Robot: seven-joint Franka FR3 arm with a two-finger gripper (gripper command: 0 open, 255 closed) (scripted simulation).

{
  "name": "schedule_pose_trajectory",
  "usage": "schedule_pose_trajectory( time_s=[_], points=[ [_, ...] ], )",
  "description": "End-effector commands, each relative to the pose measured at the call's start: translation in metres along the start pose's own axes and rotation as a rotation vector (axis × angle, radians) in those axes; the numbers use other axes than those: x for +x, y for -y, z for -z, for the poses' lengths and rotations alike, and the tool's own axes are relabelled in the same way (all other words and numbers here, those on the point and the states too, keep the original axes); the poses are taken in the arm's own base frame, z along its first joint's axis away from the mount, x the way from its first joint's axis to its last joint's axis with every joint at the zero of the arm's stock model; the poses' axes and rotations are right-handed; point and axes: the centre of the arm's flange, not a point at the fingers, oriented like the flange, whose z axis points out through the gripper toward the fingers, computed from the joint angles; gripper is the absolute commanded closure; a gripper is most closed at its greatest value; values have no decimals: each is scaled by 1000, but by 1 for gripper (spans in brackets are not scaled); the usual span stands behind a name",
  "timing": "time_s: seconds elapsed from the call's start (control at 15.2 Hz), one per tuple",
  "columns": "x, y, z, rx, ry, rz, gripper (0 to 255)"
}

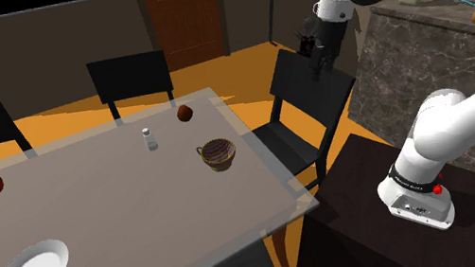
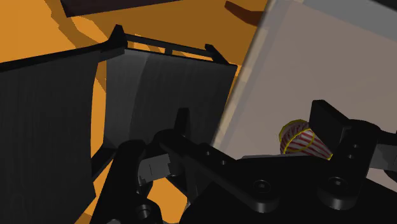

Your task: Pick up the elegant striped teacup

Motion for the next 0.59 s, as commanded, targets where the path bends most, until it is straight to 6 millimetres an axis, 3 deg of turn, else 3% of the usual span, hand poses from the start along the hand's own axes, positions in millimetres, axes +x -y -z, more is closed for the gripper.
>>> schedule_pose_trajectory(
  time_s=[0.0,0.53],
  points=[
    [0,0,0,0,0,0,0],
    [72,35,-70,17,18,2,0]
  ],
)
